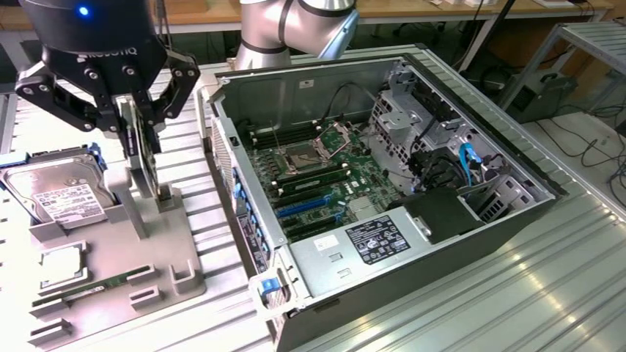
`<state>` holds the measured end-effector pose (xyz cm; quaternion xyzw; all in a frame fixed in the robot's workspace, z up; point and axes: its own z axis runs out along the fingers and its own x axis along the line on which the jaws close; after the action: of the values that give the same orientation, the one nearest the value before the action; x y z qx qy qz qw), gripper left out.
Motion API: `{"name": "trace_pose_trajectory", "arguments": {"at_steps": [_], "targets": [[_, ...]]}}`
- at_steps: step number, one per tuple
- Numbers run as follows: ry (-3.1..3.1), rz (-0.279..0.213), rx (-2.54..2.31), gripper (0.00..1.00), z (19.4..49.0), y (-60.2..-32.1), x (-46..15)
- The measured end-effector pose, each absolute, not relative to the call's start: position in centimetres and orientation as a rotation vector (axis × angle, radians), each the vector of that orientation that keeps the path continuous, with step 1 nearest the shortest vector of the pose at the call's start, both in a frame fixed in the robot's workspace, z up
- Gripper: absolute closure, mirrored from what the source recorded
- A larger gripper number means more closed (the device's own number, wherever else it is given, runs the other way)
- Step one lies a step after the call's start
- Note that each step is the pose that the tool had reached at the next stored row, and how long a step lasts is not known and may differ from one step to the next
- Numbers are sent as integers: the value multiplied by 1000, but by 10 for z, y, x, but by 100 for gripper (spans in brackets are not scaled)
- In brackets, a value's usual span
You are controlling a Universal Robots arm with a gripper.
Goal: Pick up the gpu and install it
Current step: 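Pick up the gpu and move the gpu toward the slot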
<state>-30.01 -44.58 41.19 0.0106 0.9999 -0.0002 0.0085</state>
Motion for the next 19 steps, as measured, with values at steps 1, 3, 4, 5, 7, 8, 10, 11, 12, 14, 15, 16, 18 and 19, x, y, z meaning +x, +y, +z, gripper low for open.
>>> {"name": "trace_pose_trajectory", "arguments": {"at_steps": [1,3,4,5,7,8,10,11,12,14,15,16,18,19], "targets": [[3124,-1,33,72,414,-446,-300],[3124,-1,33,72,418,-446,-300],[3124,-1,33,72,420,-446,-300],[3124,-1,33,72,421,-446,-300],[3124,-1,33,72,426,-446,-300],[3124,-1,33,72,428,-446,-300],[3124,-1,33,72,431,-446,-300],[3124,-1,33,72,432,-446,-300],[3124,-1,33,72,431,-446,-300],[3124,-1,33,72,431,-446,-300],[3124,-1,33,72,432,-446,-300],[3124,-1,33,72,432,-446,-300],[3124,-1,33,72,432,-446,-300],[3125,-1,33,72,432,-446,-300]]}}
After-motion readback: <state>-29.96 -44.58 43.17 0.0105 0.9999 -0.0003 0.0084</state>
